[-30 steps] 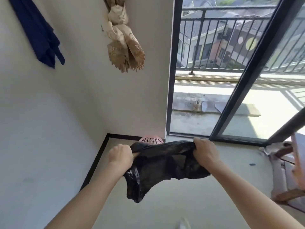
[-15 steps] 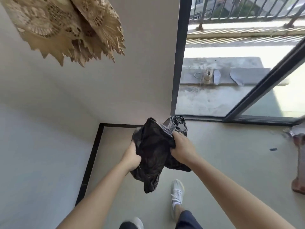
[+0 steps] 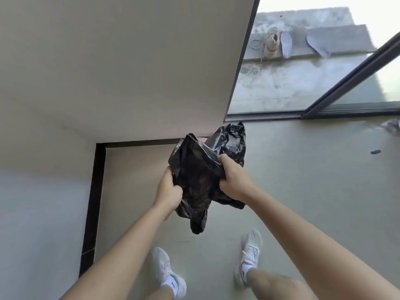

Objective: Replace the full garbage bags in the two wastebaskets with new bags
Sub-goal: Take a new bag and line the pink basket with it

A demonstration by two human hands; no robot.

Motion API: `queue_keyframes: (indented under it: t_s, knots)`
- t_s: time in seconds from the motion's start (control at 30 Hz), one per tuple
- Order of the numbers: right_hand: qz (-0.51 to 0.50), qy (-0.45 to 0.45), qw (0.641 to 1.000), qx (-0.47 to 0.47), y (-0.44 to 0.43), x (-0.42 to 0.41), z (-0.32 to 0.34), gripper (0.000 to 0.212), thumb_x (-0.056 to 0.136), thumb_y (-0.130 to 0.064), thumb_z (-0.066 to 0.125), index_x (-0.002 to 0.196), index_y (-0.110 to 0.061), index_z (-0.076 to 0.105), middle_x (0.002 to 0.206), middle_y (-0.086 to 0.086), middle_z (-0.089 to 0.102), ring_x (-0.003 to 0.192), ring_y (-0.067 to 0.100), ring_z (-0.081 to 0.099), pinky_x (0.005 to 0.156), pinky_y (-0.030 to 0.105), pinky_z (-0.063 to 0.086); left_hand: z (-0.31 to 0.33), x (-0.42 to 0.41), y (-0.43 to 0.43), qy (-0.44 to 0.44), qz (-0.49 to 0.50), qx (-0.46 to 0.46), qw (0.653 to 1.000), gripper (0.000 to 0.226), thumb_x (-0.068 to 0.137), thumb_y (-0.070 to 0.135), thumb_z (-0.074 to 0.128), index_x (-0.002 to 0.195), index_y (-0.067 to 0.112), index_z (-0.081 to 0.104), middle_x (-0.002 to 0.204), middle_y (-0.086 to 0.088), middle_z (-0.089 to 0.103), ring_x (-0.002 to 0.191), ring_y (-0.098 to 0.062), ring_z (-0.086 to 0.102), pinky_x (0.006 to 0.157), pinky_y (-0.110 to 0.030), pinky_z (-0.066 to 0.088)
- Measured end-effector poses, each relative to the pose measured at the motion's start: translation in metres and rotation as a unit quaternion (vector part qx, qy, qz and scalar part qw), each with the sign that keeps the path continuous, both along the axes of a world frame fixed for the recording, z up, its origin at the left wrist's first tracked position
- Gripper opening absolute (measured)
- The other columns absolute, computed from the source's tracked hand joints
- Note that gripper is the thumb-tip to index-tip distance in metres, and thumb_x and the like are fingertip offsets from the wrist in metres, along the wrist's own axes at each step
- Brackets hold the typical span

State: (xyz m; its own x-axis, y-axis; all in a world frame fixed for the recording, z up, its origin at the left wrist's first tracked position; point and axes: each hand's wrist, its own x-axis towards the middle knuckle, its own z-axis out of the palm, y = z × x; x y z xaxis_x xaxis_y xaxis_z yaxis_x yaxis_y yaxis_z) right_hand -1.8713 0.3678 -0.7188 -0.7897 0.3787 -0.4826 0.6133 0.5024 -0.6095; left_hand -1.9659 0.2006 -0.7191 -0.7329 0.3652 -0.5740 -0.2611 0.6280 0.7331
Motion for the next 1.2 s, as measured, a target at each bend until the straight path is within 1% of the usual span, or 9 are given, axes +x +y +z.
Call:
queue_keyframes:
  t_s: [0.13, 0.2, 0.3, 0.53, 0.73, 0.9, 0.97, 1.07, 1.2]
  knots:
    - [-0.093, -0.043, 0.988, -0.12, 0.003, -0.027, -0.112, 0.091, 0.075, -0.014, 0.057, 0.153, -0.024, 0.011, 0.11, -0.004, 0.064, 0.108, 0.023, 0.059, 0.096, 0.039, 0.047, -0.093, -0.02, 0.006, 0.02, 0.056, -0.004, 0.998, 0.06, 0.077, -0.018, 0.033, 0.121, 0.02, 0.049, 0.098, 0.009, 0.06, 0.088, -0.006, 0.055, 0.067, -0.013, 0.042]
    - [-0.112, -0.083, 0.984, -0.108, 0.008, -0.041, -0.165, 0.06, 0.078, -0.01, 0.052, 0.135, -0.006, 0.037, 0.106, 0.005, 0.057, 0.107, 0.026, 0.051, 0.097, 0.032, 0.04, -0.143, -0.027, 0.01, 0.02, 0.078, -0.008, 0.997, 0.059, 0.076, -0.017, 0.032, 0.121, 0.015, 0.05, 0.095, 0.006, 0.06, 0.085, -0.007, 0.056, 0.064, -0.017, 0.043]
    - [-0.058, -0.127, 0.987, -0.078, 0.015, -0.059, -0.229, 0.022, 0.08, -0.004, 0.045, 0.1, -0.002, 0.056, 0.098, 0.014, 0.06, 0.1, 0.034, 0.057, 0.087, 0.034, 0.05, -0.213, -0.04, 0.018, 0.022, 0.081, 0.001, 0.996, 0.062, 0.075, -0.016, 0.031, 0.121, 0.021, 0.049, 0.103, 0.002, 0.061, 0.091, -0.011, 0.058, 0.066, -0.021, 0.045]
    - [0.147, -0.172, 0.968, 0.11, 0.019, -0.082, -0.34, 0.035, 0.095, -0.006, 0.043, 0.127, -0.003, 0.056, 0.126, 0.018, 0.059, 0.114, 0.035, 0.057, 0.081, 0.033, 0.044, -0.339, -0.068, 0.038, 0.004, -0.014, -0.022, 1.0, 0.057, 0.082, -0.008, 0.037, 0.131, 0.02, 0.045, 0.118, 0.0, 0.058, 0.113, -0.022, 0.054, 0.101, -0.04, 0.046]
    - [0.201, -0.252, 0.938, 0.13, 0.031, -0.094, -0.379, 0.033, 0.097, -0.008, 0.041, 0.123, -0.006, 0.062, 0.126, 0.015, 0.059, 0.108, 0.03, 0.056, 0.092, 0.036, 0.045, -0.379, -0.083, 0.048, -0.026, -0.12, -0.093, 0.988, 0.054, 0.086, 0.008, 0.046, 0.137, 0.024, 0.042, 0.127, -0.004, 0.057, 0.113, -0.027, 0.057, 0.099, -0.044, 0.049]
    - [0.176, -0.195, 0.951, 0.161, 0.031, -0.088, -0.348, 0.014, 0.089, -0.01, 0.054, 0.101, -0.008, 0.061, 0.104, 0.013, 0.061, 0.092, 0.031, 0.06, 0.073, 0.033, 0.048, -0.352, -0.074, 0.044, -0.033, -0.189, -0.17, 0.967, 0.052, 0.07, 0.014, 0.037, 0.119, 0.015, 0.055, 0.113, -0.013, 0.061, 0.098, -0.031, 0.06, 0.089, -0.038, 0.052]
    - [0.186, -0.184, 0.949, 0.178, 0.038, -0.085, -0.334, 0.024, 0.082, -0.023, 0.072, 0.097, -0.013, 0.059, 0.099, 0.009, 0.062, 0.087, 0.028, 0.06, 0.071, 0.034, 0.051, -0.335, -0.075, 0.045, -0.002, -0.218, -0.186, 0.958, 0.039, 0.075, 0.01, 0.036, 0.108, 0.007, 0.057, 0.096, -0.011, 0.06, 0.08, -0.026, 0.056, 0.071, -0.03, 0.045]
    - [0.234, -0.195, 0.941, 0.149, 0.053, -0.084, -0.323, 0.077, 0.061, -0.065, 0.082, 0.12, -0.022, 0.059, 0.111, -0.001, 0.064, 0.103, 0.026, 0.061, 0.09, 0.037, 0.052, -0.323, -0.087, 0.045, 0.112, -0.261, -0.219, 0.933, 0.019, 0.085, 0.004, 0.039, 0.103, 0.006, 0.045, 0.085, -0.007, 0.051, 0.074, -0.022, 0.048, 0.063, -0.031, 0.038]
    - [0.145, 0.0, 0.976, 0.162, 0.063, -0.08, -0.332, 0.047, 0.09, -0.067, 0.05, 0.092, -0.022, 0.061, 0.079, -0.005, 0.058, 0.083, 0.022, 0.06, 0.067, 0.032, 0.042, -0.329, -0.109, 0.032, 0.437, -0.255, -0.222, 0.833, 0.025, 0.084, -0.004, 0.047, 0.105, 0.008, 0.055, 0.106, -0.011, 0.051, 0.096, -0.028, 0.049, 0.073, -0.038, 0.045]
